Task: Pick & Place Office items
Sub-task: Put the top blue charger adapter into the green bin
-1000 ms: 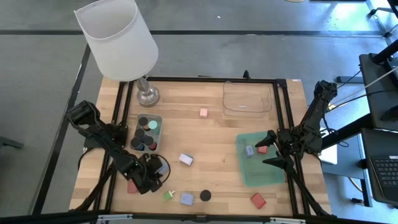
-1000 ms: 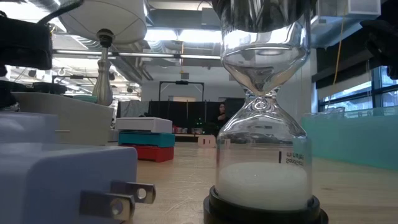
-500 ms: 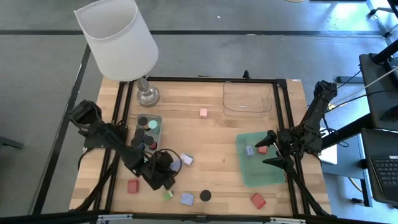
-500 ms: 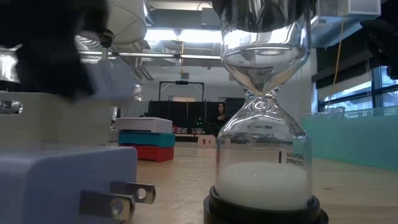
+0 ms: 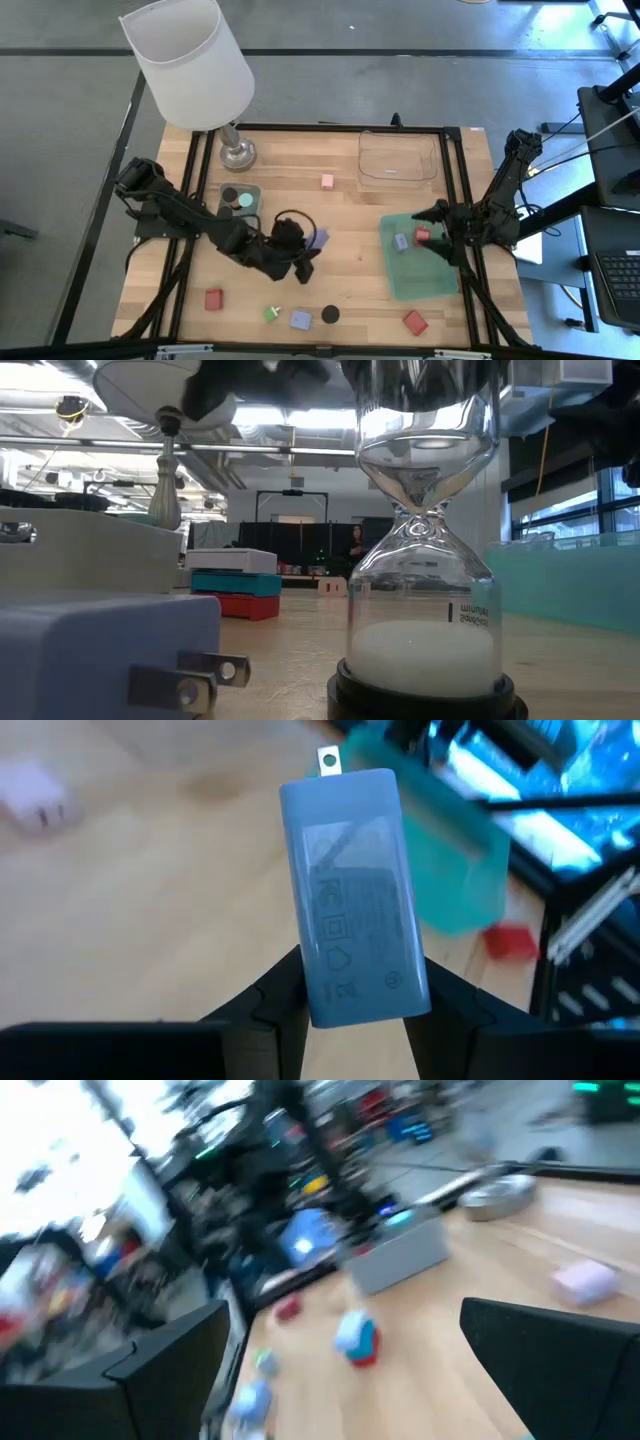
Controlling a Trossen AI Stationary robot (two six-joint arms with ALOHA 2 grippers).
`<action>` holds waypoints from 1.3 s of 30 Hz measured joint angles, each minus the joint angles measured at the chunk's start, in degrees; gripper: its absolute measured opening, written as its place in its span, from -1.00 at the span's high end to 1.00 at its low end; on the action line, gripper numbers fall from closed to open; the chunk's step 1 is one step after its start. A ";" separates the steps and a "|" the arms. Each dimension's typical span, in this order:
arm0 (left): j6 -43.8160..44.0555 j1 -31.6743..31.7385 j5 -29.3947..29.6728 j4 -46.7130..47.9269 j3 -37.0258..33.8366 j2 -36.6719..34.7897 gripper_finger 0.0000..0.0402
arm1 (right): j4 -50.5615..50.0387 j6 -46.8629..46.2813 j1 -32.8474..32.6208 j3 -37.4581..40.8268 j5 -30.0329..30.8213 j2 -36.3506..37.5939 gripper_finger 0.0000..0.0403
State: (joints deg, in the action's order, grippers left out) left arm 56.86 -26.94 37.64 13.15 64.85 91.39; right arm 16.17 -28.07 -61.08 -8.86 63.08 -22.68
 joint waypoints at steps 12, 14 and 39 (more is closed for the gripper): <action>-14.04 4.85 2.75 -14.32 1.41 0.00 0.36 | 2.73 -19.20 0.00 0.00 12.87 0.00 -0.99; -15.11 5.47 2.74 -16.08 1.41 0.00 0.36 | 2.72 -18.87 0.00 0.00 13.38 0.00 -0.99; -15.65 7.69 4.90 -17.71 1.43 0.00 0.36 | 4.49 -20.54 1.74 0.00 18.96 -0.01 -0.98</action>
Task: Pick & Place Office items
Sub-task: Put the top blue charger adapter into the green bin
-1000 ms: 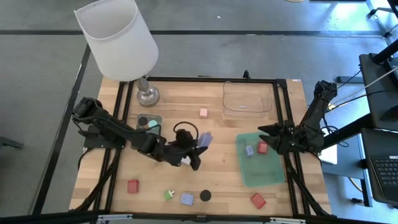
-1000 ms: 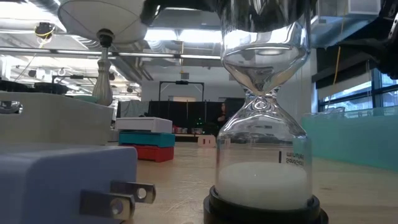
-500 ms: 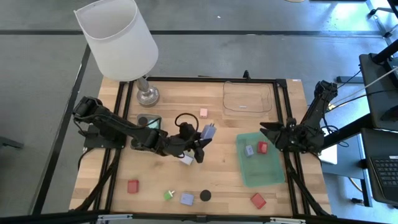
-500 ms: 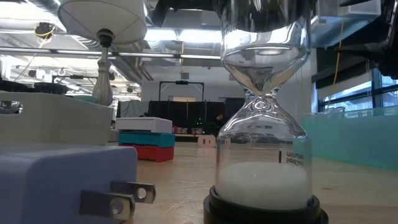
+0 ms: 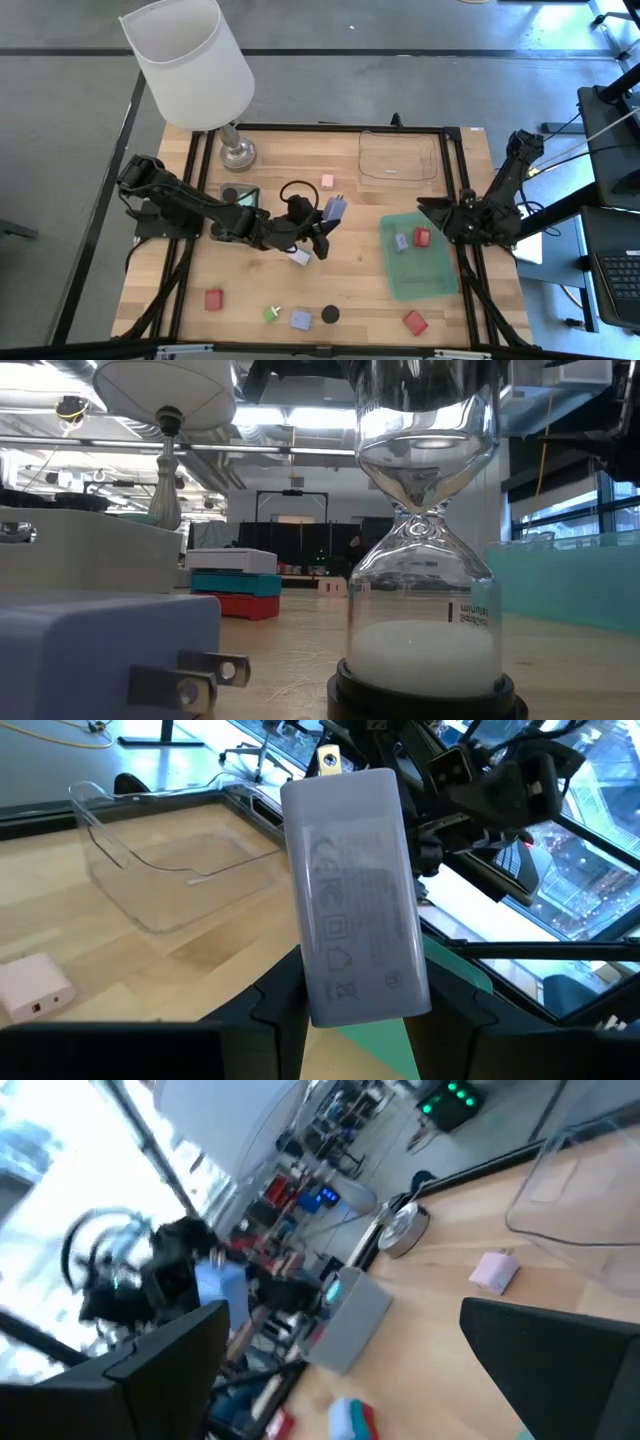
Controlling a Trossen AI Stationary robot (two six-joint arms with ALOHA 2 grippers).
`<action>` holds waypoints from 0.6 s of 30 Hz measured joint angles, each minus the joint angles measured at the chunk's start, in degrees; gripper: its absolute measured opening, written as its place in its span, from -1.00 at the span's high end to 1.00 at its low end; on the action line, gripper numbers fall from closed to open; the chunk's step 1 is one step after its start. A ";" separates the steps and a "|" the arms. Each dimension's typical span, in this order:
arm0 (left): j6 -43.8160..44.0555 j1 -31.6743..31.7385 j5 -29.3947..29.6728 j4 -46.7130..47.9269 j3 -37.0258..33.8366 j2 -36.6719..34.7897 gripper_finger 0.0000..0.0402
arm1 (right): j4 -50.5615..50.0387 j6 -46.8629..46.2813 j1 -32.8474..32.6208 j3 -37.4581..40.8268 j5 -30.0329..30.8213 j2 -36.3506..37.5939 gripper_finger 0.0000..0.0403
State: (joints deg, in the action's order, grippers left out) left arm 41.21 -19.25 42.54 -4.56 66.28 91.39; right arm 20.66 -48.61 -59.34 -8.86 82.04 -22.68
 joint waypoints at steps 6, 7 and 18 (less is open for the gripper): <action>0.02 2.17 -0.04 -2.69 0.00 0.00 0.36 | 2.05 -8.50 8.25 0.00 -10.18 -0.01 -0.98; 0.00 2.64 -0.04 -3.93 0.00 0.00 0.36 | 2.99 -9.04 10.04 0.00 -12.37 -0.06 -0.98; 0.19 9.29 -8.18 -13.74 0.00 0.00 0.35 | 10.34 -1.40 27.21 -6.56 -33.23 -8.14 -0.99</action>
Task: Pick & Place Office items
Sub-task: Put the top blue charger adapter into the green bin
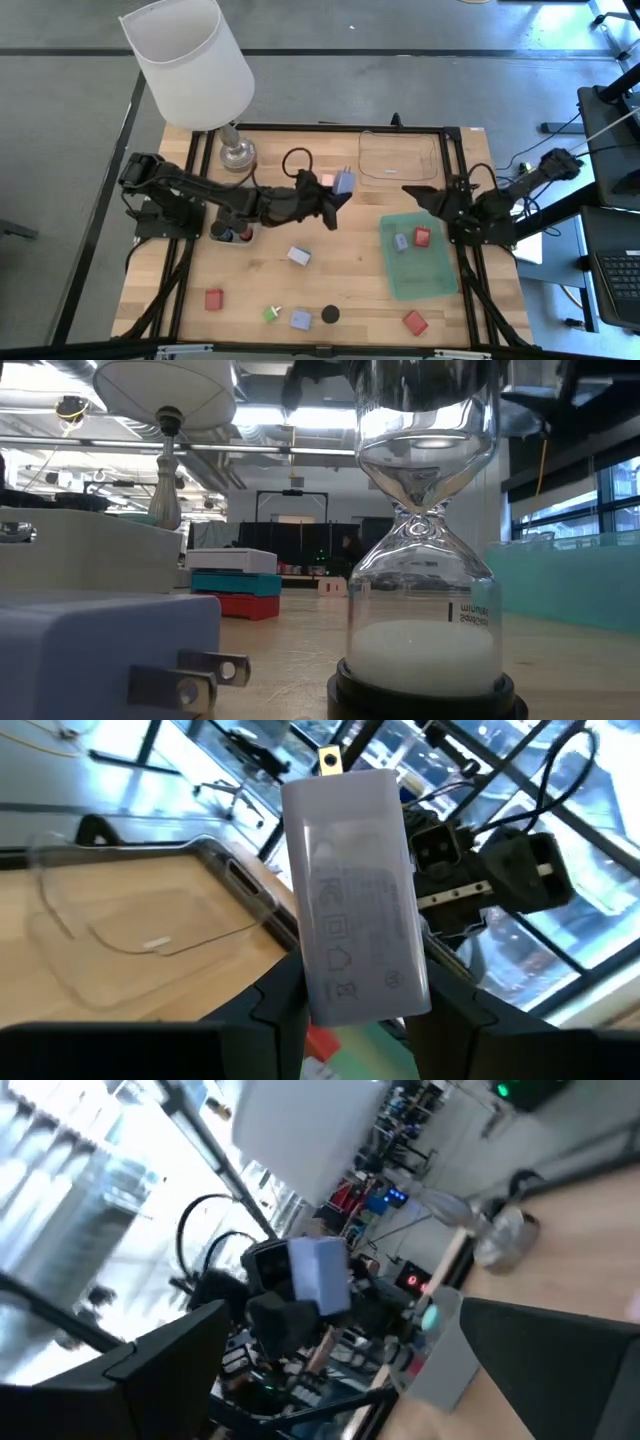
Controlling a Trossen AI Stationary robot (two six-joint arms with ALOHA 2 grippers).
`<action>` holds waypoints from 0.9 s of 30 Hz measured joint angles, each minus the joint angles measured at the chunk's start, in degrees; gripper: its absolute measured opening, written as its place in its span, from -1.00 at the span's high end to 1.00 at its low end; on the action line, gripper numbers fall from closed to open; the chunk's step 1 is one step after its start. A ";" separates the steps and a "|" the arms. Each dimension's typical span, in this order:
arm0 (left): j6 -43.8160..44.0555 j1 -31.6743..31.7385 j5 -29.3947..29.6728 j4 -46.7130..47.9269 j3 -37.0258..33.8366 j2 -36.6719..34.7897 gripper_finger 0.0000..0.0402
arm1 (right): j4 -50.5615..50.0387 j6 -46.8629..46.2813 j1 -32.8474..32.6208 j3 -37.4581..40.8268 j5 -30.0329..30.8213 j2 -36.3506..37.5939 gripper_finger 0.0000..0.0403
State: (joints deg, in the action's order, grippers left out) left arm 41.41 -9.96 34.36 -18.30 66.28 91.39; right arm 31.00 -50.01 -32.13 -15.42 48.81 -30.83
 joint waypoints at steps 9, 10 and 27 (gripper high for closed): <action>1.83 2.98 -4.45 -5.43 0.00 -0.03 0.35 | -0.28 15.24 8.54 -12.76 -10.25 -13.06 -0.99; 1.45 3.10 -5.10 -6.00 0.00 -0.04 0.35 | -0.30 16.05 9.31 -14.07 -10.54 -14.49 -0.99; -2.12 3.00 -8.08 -12.11 -0.02 -0.04 0.35 | -0.23 12.98 21.53 -29.02 -27.75 -32.52 -0.99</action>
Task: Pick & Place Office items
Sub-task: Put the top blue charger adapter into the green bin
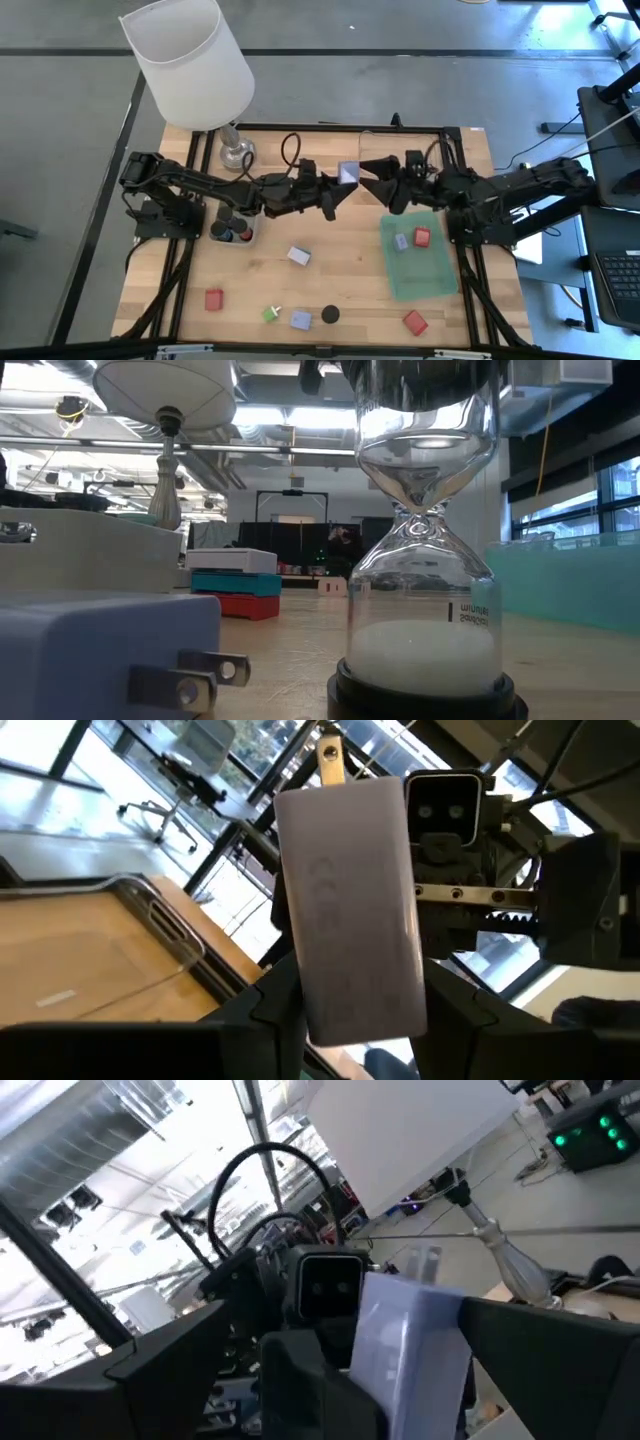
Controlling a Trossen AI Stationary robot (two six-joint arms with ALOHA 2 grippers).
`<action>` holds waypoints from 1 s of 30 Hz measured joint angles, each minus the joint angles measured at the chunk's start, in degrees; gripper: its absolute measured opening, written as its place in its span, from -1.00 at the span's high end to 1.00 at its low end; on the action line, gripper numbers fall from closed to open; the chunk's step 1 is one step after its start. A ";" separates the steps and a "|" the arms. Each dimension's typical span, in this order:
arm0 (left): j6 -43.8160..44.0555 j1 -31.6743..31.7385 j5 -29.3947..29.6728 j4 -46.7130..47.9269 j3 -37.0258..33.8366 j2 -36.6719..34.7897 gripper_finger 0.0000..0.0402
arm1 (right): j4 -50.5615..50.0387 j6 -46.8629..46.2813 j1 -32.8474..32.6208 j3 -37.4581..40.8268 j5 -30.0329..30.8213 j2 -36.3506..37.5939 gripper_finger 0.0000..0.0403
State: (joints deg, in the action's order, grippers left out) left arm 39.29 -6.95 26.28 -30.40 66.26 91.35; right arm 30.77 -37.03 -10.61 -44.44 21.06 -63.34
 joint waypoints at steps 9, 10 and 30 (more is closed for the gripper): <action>-4.24 -0.12 -2.58 -5.05 0.07 0.00 0.35 | -0.59 -3.34 1.82 -1.09 -5.48 -2.66 -0.99; -4.95 -0.12 -2.57 -5.68 0.07 0.00 0.35 | -1.01 -4.23 2.03 -1.02 -5.83 -2.92 -0.99; -4.53 -0.16 -5.12 -2.79 0.04 0.02 0.35 | 0.30 -4.32 2.68 -0.94 -5.65 -3.40 -0.90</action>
State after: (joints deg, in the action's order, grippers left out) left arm 34.76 -7.11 21.17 -33.19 66.30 91.37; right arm 31.07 -41.35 -7.92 -45.39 15.41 -66.74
